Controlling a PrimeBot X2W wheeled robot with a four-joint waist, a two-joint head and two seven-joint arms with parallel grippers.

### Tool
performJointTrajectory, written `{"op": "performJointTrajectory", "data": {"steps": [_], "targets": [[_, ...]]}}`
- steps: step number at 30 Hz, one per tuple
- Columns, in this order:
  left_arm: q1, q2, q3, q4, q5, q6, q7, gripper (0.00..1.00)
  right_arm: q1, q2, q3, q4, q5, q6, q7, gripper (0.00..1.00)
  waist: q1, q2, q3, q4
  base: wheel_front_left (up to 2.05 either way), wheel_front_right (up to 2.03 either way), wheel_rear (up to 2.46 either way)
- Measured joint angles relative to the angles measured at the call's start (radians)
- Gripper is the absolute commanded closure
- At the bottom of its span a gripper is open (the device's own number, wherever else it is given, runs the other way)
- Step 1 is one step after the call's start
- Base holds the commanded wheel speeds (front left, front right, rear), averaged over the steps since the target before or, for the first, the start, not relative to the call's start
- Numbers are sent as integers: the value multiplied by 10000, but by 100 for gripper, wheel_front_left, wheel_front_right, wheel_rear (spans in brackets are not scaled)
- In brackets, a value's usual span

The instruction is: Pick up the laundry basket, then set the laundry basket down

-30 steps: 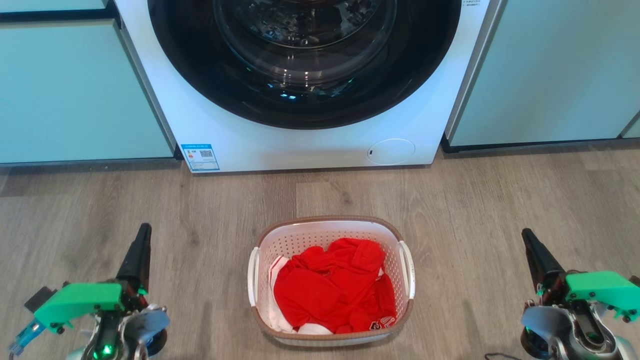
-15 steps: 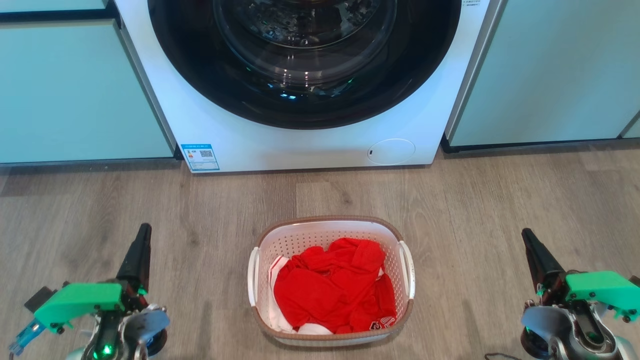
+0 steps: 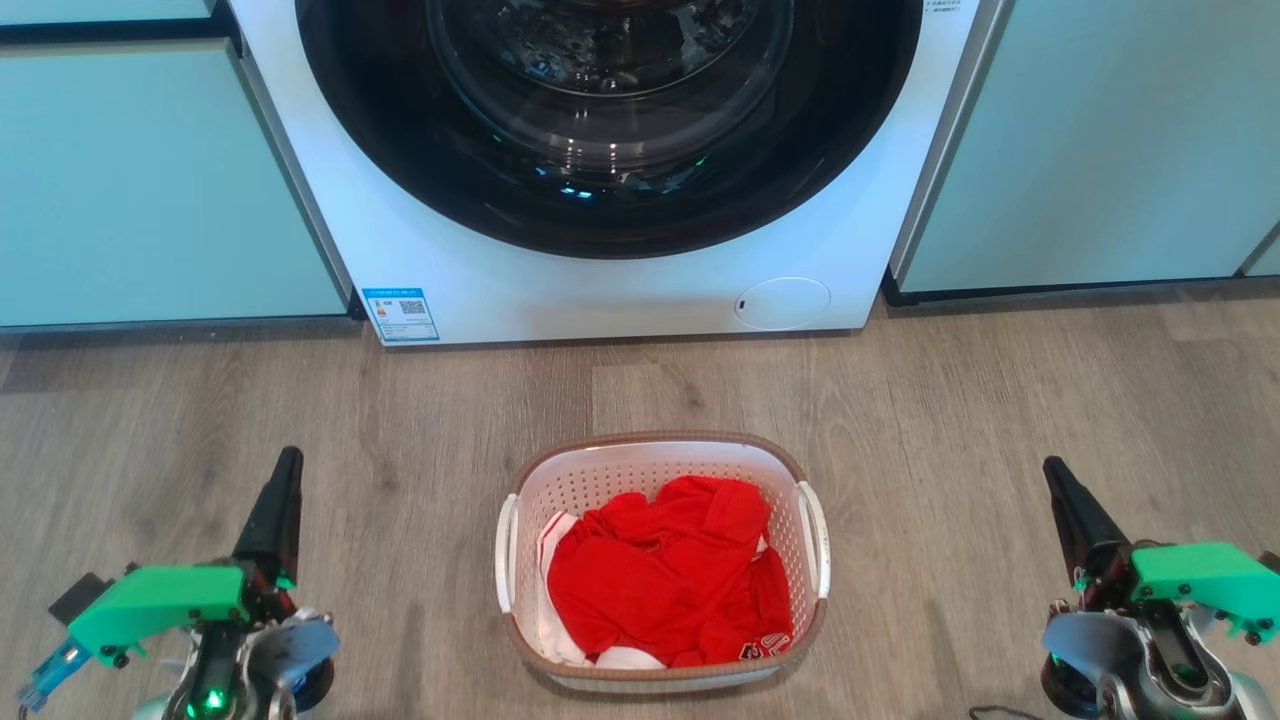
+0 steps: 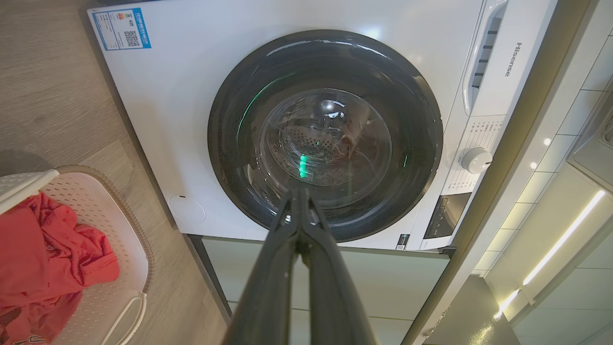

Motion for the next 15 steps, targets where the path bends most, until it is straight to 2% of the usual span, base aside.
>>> {"op": "performJointTrajectory", "data": {"steps": [15], "targets": [[0,0,2,0,0,0,0,100,0,0,-2,2,0,0,0,100,0,0,0,0,0,0,0]]}}
